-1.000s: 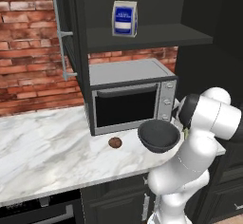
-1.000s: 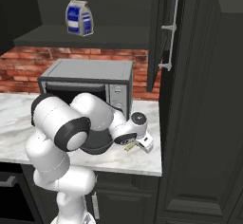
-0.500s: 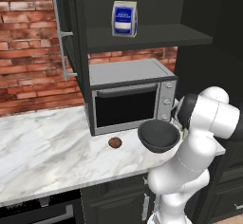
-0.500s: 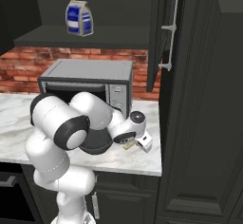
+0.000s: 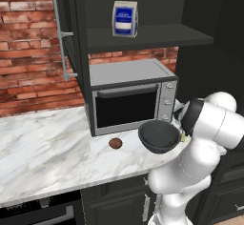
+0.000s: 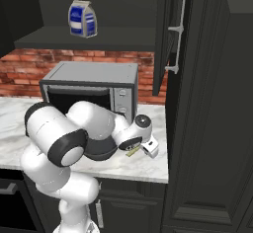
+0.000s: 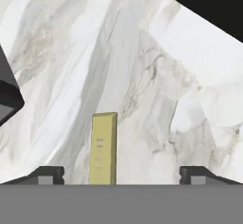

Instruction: Pick the egg and butter from the fridge and place them by the bowl for mixing.

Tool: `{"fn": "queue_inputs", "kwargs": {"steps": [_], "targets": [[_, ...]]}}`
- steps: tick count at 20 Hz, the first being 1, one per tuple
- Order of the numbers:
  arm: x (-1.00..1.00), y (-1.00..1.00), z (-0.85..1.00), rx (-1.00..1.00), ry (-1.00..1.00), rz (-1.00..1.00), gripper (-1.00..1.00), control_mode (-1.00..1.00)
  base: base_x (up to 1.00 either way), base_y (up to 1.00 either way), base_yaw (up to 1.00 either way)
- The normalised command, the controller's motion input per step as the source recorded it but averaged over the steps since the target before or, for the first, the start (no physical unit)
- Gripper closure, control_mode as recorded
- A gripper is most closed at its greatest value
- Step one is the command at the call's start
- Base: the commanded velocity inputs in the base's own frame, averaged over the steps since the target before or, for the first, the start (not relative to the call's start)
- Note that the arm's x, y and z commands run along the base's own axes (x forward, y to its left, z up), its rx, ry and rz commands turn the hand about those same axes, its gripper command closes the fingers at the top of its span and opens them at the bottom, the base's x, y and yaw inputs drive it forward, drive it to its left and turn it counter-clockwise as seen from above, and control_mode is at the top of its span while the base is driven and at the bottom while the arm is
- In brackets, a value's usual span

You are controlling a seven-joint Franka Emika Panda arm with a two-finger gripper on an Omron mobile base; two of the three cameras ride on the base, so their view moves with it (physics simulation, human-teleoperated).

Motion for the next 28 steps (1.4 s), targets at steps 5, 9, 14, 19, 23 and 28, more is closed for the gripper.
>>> {"fn": "queue_inputs", "kwargs": {"steps": [5, 9, 14, 19, 23, 28], "targets": [[-0.09, 0.00, 0.50, 0.00, 0.01, -0.02, -1.00, -1.00, 0.00, 0.00, 0.00], [-0.37, 0.06, 0.37, 0.00, 0.01, -0.03, -1.00, -1.00, 0.00, 0.00, 0.00], [-0.44, 0.08, 0.31, 0.00, 0.00, -0.03, -1.00, -1.00, 0.00, 0.00, 0.00], [-0.34, 0.24, 0.51, 0.00, -0.04, 0.00, -1.00, -1.00, 0.00, 0.00, 0.00], [-0.30, 0.29, 0.58, 0.00, 0.00, 0.00, -1.00, -1.00, 0.00, 0.00, 0.00], [-0.39, 0.23, 0.57, 0.00, 0.00, 0.00, -1.00, -1.00, 0.00, 0.00, 0.00]]}}
